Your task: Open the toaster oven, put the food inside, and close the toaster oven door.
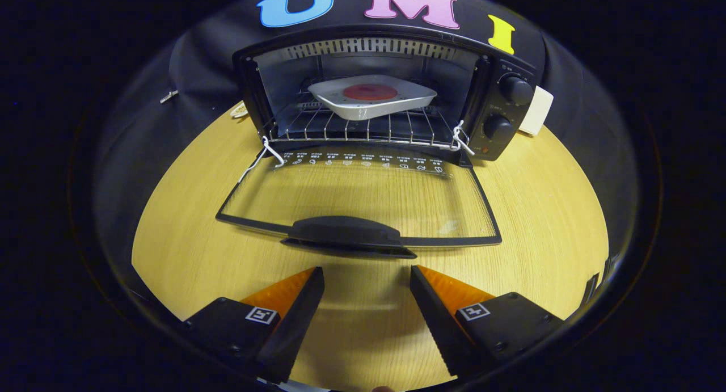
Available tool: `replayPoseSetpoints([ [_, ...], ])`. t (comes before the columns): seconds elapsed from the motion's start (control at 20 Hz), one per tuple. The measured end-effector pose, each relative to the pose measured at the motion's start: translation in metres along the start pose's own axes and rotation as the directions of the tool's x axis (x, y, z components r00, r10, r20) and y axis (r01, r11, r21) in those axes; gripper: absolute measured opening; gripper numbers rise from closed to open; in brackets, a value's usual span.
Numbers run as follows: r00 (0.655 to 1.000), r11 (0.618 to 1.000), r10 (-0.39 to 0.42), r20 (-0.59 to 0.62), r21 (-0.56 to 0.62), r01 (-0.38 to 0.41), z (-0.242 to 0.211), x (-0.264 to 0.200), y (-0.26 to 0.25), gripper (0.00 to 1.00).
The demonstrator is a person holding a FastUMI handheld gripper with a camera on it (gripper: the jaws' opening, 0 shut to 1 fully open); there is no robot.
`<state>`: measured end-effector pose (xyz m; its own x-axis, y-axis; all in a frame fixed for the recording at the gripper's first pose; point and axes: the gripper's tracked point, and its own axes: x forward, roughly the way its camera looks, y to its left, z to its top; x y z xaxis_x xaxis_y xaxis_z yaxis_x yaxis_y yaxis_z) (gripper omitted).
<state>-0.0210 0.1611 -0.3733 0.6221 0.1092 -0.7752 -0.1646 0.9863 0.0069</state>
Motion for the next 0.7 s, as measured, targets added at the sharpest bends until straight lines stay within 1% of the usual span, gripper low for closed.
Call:
replayPoseSetpoints([
  [0.2,1.000,0.999,-0.027,-0.011,0.035,0.027,0.007,0.005,-0.001,1.00],
  [0.35,1.000,1.000,-0.014,0.005,0.012,0.014,0.010,0.005,-0.001,1.00],
  [0.45,0.999,0.999,-0.003,0.040,-0.041,0.004,0.017,-0.003,-0.001,1.00],
  [0.6,0.993,0.987,0.020,0.120,-0.162,0.000,0.031,-0.019,0.001,1.00],
  [0.7,0.989,0.986,0.038,0.145,-0.168,-0.014,0.036,-0.029,0.002,1.00],
])
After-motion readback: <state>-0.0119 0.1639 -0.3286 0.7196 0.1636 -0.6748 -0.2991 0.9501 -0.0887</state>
